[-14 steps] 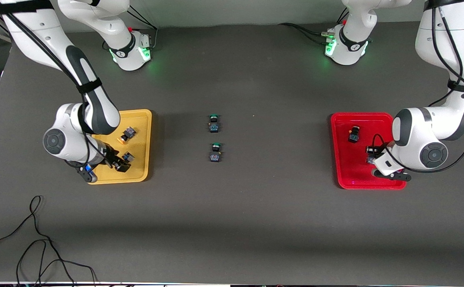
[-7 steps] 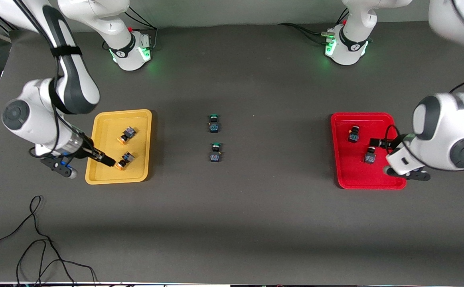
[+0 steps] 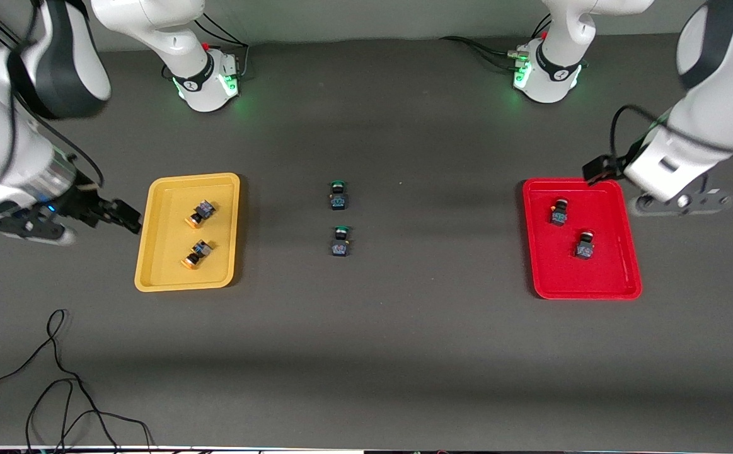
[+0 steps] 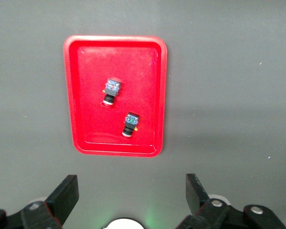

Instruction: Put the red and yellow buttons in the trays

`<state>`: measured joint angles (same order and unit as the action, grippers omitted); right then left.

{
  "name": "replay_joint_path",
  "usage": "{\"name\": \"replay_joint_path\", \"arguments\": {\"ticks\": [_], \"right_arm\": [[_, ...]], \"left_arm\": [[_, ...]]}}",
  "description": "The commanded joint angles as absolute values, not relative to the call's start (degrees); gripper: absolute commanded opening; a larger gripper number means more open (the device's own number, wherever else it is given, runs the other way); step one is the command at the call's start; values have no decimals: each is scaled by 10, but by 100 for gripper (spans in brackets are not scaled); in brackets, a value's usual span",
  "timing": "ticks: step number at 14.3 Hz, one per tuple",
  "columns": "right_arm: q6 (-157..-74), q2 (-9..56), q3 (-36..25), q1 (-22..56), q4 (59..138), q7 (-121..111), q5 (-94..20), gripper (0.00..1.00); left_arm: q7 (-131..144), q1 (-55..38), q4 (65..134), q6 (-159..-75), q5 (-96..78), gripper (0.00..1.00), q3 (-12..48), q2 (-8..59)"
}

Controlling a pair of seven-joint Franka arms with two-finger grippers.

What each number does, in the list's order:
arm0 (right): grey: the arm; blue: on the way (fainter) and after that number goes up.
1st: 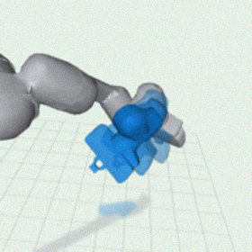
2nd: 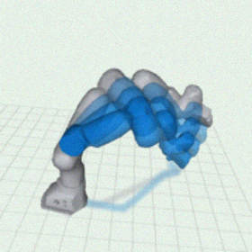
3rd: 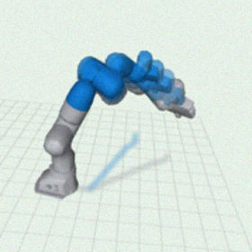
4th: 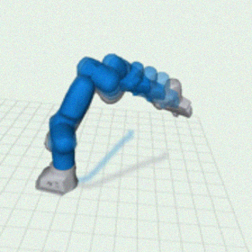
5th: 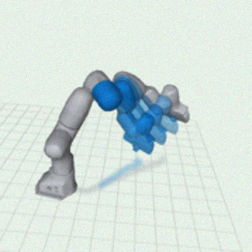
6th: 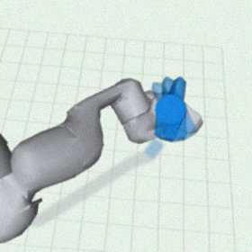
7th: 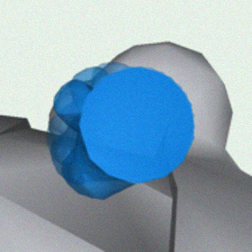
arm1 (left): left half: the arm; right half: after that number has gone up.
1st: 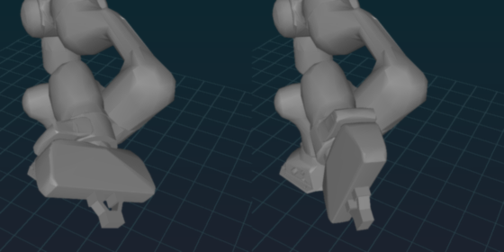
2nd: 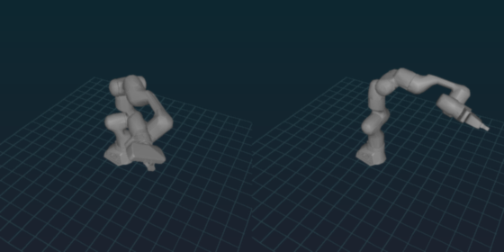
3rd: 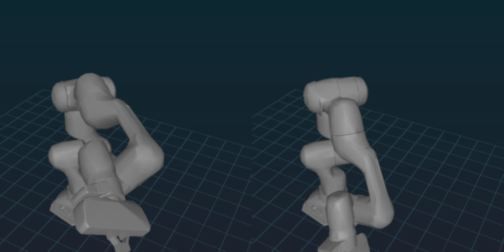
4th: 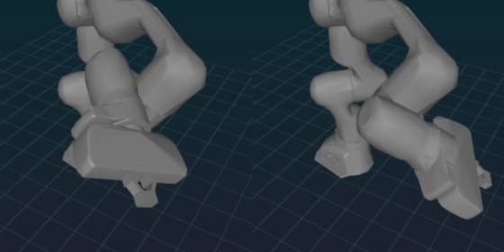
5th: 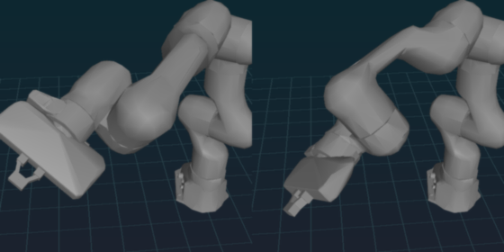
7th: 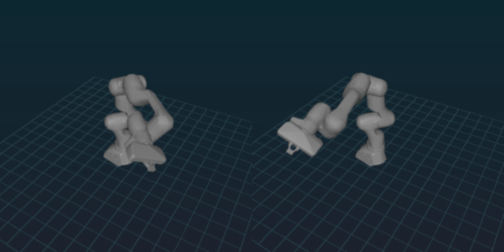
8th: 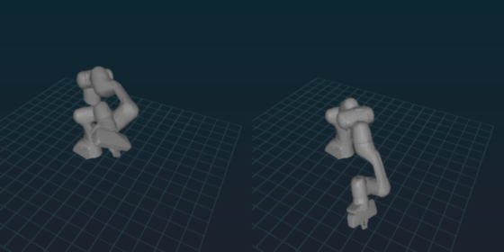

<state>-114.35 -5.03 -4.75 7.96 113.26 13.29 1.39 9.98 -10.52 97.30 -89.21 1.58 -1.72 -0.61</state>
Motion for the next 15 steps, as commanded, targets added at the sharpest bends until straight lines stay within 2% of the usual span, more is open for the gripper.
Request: {"name": "replay_joint_path", "arguments": {"ticks": [1, 2, 5, 7, 15], "right_arm": [[-1102, -93, -49, 80, 1136, 90, 22, 100], [-1093, -99, -51, 79, 1135, 77, 12, 100], [-1011, -92, -48, 78, 1075, 47, -1, 100], [-989, -95, -47, 78, 1064, 34, -1, 100], [-997, -81, -47, 78, 1049, 32, -2, 100]], "left_arm": [[32, 7, 940, -870, 20, 100, 58, -6], [33, 37, 943, -852, 20, 100, 84, -8], [34, 43, 934, -840, 20, 100, 85, -9], [34, 41, 929, -829, 20, 100, 83, -10], [57, 25, 931, -816, 19, 100, 79, -23]]}}
